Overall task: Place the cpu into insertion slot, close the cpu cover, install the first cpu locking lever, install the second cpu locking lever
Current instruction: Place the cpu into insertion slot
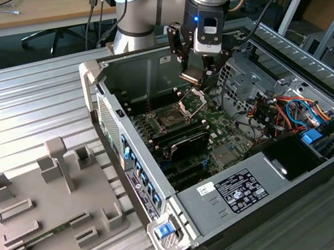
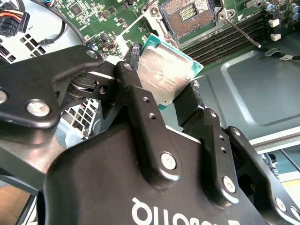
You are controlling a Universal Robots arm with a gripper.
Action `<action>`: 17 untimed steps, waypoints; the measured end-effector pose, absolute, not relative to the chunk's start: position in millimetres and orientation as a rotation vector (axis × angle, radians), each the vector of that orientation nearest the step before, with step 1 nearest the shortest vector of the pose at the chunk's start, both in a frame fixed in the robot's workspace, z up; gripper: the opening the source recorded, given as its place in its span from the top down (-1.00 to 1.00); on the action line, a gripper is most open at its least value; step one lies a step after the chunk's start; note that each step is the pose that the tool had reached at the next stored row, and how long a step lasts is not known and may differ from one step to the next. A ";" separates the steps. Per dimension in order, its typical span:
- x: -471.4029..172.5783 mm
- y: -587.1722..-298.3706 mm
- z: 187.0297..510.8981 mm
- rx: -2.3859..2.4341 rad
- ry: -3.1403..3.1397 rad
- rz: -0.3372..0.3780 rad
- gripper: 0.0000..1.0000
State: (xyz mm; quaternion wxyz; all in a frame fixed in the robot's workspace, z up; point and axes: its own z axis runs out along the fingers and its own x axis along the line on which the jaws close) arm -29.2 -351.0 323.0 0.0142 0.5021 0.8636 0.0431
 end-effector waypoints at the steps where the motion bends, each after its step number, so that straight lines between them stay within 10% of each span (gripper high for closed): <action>1: -29.3 -351.0 323.0 1.565 2.688 0.134 -0.09; 17: -29.2 -351.0 323.0 1.584 2.676 0.134 -0.09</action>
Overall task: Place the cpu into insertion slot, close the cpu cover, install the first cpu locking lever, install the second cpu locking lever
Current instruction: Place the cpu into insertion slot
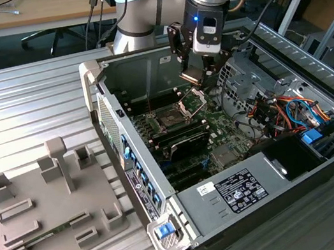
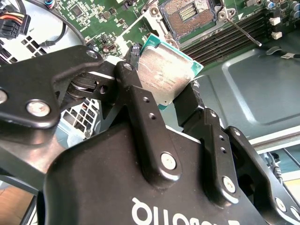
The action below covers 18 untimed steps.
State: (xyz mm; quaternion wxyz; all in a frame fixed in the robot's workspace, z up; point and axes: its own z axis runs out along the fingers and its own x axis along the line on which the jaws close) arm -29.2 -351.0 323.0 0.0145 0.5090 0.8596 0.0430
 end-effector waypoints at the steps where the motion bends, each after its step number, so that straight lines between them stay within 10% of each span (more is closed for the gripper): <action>1: -29.3 -351.0 323.0 1.585 2.675 0.134 -0.09; 18: -29.3 -351.0 323.0 1.603 2.664 0.134 -0.09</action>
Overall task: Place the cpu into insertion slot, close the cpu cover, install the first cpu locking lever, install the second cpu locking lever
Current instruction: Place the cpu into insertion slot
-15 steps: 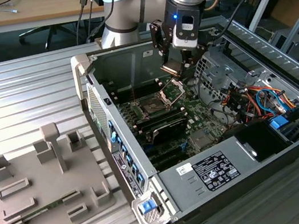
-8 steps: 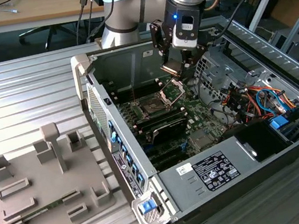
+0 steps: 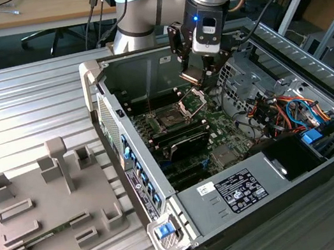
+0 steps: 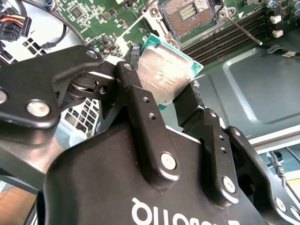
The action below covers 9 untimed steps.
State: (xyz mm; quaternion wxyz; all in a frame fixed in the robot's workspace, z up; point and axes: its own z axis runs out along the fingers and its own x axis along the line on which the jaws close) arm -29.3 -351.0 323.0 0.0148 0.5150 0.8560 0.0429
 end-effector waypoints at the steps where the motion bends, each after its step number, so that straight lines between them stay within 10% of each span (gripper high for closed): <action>1: -29.2 -351.0 323.0 1.604 2.663 0.134 -0.09; 9: -29.2 -351.0 323.0 1.613 2.658 0.133 -0.09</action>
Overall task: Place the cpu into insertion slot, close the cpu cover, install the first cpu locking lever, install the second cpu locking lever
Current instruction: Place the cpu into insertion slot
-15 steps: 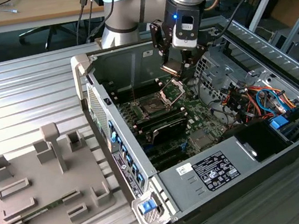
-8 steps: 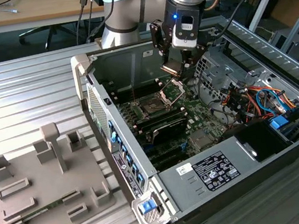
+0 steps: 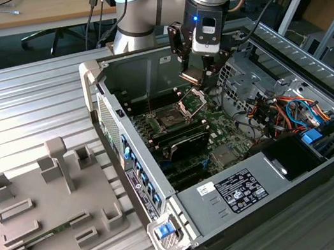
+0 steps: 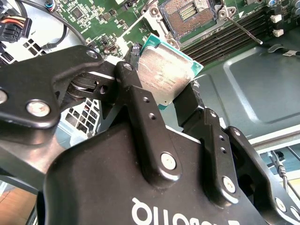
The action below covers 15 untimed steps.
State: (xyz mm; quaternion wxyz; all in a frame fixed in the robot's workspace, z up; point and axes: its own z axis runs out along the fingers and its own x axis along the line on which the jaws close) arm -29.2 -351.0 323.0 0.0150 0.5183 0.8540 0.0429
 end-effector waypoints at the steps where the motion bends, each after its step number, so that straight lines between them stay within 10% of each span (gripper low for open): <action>1: -29.2 -351.0 323.0 1.614 2.657 0.133 -0.09; 15: -29.3 -351.0 323.0 1.626 2.649 0.133 -0.09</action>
